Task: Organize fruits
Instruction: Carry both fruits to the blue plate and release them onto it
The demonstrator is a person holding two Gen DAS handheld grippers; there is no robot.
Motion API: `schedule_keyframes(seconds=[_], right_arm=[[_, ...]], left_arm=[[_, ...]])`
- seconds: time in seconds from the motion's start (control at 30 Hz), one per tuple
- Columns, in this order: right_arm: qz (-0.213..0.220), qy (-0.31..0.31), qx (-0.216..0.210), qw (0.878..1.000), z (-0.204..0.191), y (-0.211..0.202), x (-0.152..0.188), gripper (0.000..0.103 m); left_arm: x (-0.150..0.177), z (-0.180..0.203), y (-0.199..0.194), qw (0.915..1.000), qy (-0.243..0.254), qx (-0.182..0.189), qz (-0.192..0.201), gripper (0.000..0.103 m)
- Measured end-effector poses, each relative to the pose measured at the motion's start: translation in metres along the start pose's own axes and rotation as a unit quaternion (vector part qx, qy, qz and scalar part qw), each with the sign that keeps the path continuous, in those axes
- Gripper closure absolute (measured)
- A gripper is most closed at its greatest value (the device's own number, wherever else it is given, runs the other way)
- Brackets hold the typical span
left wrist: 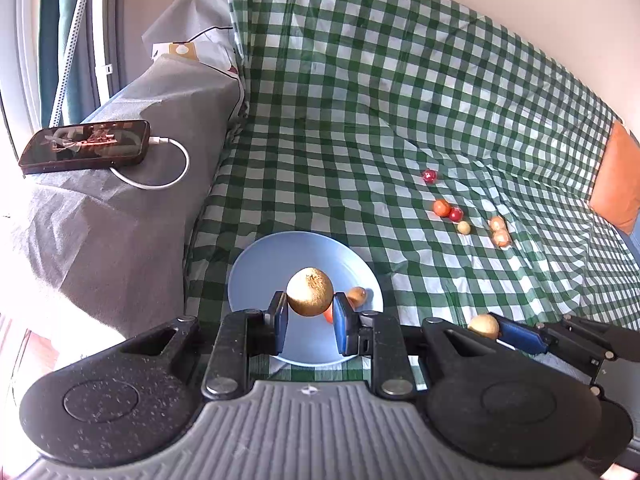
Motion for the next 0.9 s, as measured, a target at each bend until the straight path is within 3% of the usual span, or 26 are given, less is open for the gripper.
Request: schedule_keyframes(seconds=[0.9], right_arm=[[-0.069, -0.013, -0.023, 0.997, 0.013, 0.14, -0.012, 0.077]], left_arm=[[-0.025, -0.014, 0.134, 0.9962, 0.007, -0.045, -0.074, 0.077]])
Point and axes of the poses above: each gripper's, at about its wrist camera, not at the fingertips, and y roughly the way its jaws point, z to its right, x to its underside, the point moved 3 cm from there along y, roughly the way its jaws point, and after that the axes turned 10 degrees about -y, right-handed, at the moved point
